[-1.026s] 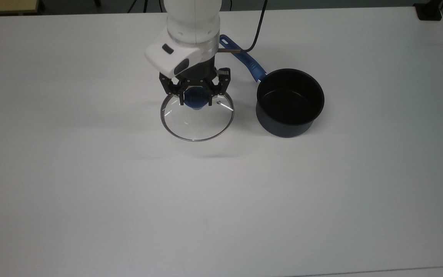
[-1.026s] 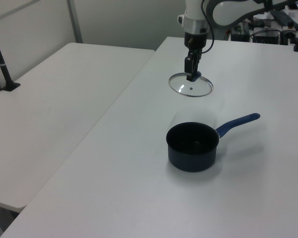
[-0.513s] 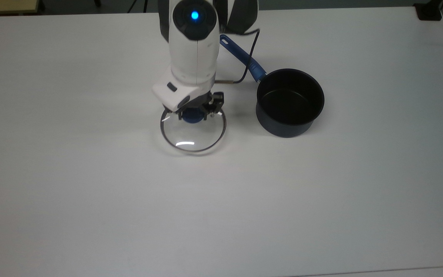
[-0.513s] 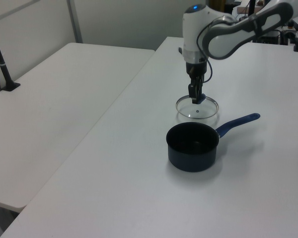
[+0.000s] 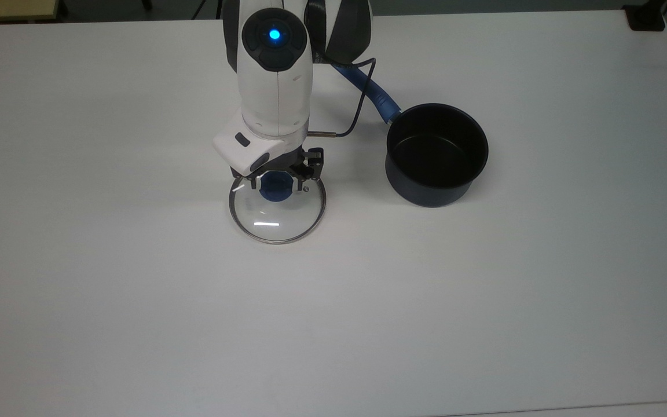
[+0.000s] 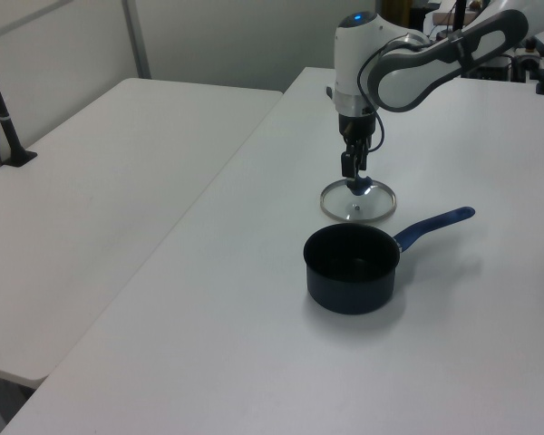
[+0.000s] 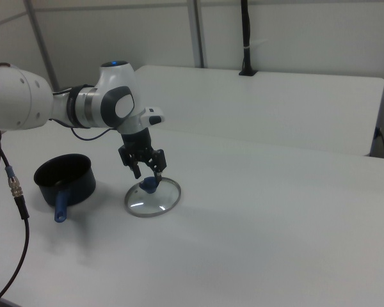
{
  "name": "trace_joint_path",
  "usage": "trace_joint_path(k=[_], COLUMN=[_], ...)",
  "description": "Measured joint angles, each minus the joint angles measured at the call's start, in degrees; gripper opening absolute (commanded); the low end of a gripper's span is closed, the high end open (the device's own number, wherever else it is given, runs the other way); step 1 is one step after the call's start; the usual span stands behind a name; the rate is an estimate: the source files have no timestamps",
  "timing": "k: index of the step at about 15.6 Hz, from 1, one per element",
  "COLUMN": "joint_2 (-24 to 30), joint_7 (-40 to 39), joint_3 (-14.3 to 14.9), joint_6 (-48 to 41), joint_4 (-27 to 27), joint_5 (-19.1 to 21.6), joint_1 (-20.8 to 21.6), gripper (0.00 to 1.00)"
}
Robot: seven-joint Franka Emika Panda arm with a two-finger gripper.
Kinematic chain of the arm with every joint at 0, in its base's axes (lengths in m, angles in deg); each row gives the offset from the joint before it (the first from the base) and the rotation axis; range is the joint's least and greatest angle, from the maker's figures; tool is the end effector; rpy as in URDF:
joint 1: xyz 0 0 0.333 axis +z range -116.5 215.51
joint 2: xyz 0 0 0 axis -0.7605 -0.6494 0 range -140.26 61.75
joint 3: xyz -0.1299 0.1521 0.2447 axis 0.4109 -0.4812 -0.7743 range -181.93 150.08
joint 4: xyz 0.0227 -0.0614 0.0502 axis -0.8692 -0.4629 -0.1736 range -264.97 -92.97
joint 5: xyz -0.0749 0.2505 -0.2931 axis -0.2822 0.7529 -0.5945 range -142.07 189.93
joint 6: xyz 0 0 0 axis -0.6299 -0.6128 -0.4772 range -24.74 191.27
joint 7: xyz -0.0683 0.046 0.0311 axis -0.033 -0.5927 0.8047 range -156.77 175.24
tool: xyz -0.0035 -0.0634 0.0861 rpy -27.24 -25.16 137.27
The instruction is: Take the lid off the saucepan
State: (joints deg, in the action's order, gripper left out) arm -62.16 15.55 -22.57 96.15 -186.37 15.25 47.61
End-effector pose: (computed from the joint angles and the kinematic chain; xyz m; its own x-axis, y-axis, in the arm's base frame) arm 0.6584 0.0400 0.3636 0.9992 0.0397 0.0031 0.0393 -0.9955 0.0858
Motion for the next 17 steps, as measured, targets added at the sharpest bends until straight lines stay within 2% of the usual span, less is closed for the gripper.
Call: trace_joint_path(k=[4,6,12,17], joint_2=[0.6,2.3,13.0,21.0], joint_7=[0.0,0.0,0.1,0.2], joint_3=[-0.1,-0.1,-0.2,1.7], joint_6=[-0.3,-3.3,-15.5,-22.9], joint_4=[0.7,1.9,3.8,3.5], joint_5=[-0.4,-0.4,-0.2,3.1], joint_1=[0.0,0.0,0.2,0.2], gripper=[1.00,1.00,1.00,1.00])
